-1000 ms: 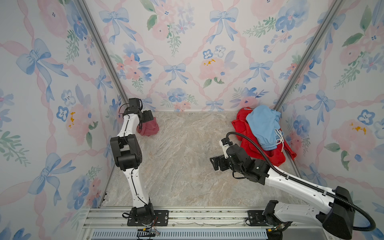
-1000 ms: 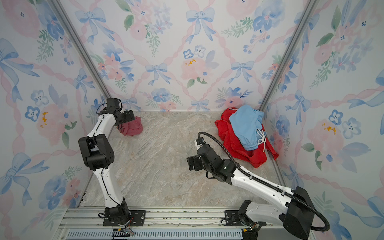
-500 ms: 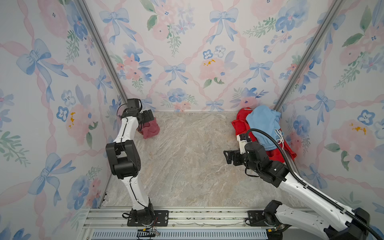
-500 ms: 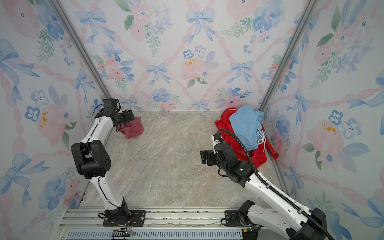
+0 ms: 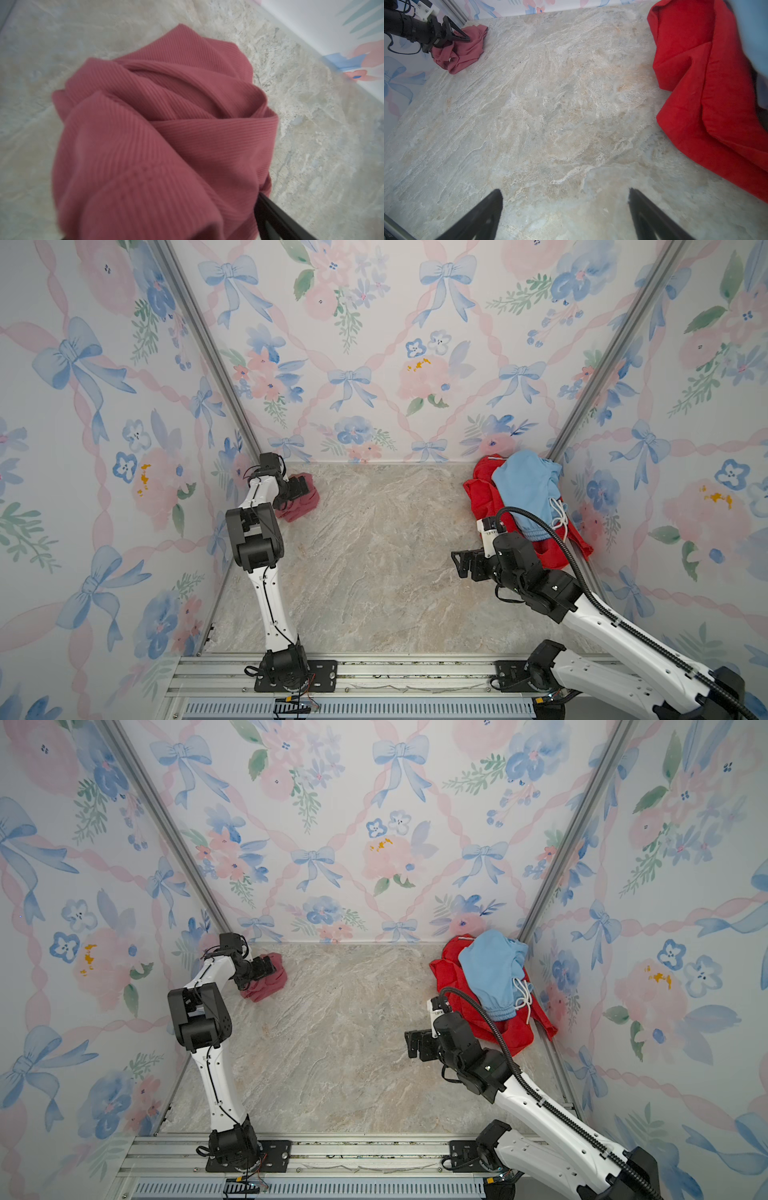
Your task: Pick out a specific cloth from the pile
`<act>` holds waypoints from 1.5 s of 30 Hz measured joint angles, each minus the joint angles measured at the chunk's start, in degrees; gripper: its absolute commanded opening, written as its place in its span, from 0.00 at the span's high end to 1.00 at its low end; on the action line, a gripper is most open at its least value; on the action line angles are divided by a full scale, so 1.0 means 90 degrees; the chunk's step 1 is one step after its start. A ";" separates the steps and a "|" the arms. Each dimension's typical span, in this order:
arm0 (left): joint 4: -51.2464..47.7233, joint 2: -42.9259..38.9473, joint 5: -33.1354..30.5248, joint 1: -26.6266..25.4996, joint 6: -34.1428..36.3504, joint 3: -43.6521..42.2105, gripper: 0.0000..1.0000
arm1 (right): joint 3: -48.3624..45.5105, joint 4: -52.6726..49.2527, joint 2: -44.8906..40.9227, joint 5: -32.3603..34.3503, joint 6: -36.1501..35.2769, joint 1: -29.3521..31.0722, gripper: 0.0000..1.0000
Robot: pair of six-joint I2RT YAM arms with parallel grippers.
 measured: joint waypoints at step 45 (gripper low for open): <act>-0.0141 -0.0627 -0.2671 -0.0668 0.0733 -0.0228 0.02 | 0.0007 0.0102 0.0260 0.0005 0.0095 0.0223 0.03</act>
